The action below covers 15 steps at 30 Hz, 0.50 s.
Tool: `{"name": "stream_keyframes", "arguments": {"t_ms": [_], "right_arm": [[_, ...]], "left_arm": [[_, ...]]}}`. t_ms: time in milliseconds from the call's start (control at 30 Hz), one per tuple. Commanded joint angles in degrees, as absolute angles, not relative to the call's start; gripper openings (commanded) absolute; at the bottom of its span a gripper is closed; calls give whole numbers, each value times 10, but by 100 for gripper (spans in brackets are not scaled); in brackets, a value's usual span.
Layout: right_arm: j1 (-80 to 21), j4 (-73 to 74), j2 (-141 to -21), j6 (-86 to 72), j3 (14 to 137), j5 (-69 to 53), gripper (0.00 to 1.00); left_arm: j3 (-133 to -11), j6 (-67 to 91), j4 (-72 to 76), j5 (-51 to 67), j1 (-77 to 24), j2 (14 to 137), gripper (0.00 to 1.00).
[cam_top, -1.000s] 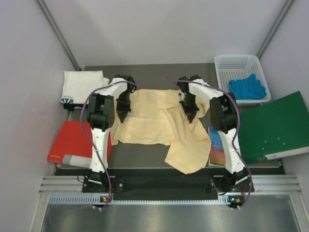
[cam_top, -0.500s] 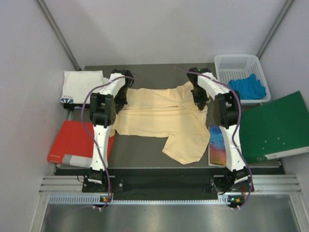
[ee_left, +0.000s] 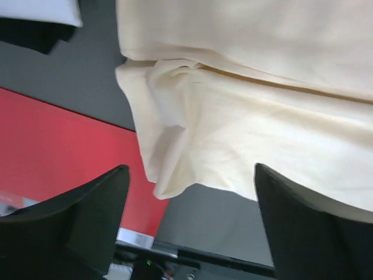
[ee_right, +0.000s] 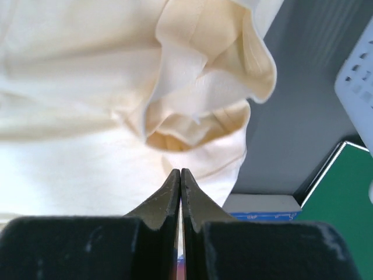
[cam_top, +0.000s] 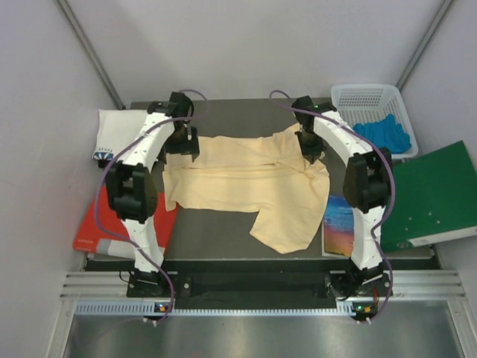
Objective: Fold and stack the t-shirts
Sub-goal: Fold the flattened tshirt in 1/3 of the way, then grap the side of the flattened tshirt closest away from the robot with both arms
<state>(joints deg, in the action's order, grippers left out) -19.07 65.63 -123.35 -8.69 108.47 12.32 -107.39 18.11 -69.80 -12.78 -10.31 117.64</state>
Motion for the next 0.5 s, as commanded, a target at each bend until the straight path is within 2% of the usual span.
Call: {"name": "stream_keyframes", "arguments": {"t_ms": [0, 233, 467], "right_arm": [[-199, 641, -1141, -83, 1057, 124, 0], [-201, 620, -1098, -79, 1000, 72, 0], [-220, 599, -1095, -88, 955, -23, 0]], "left_arm": [[-990, 188, -623, -91, -102, 1065, 99], [-874, 201, -616, -64, -63, 1028, 99], [-779, 210, -581, 55, 47, 985, 99]]}}
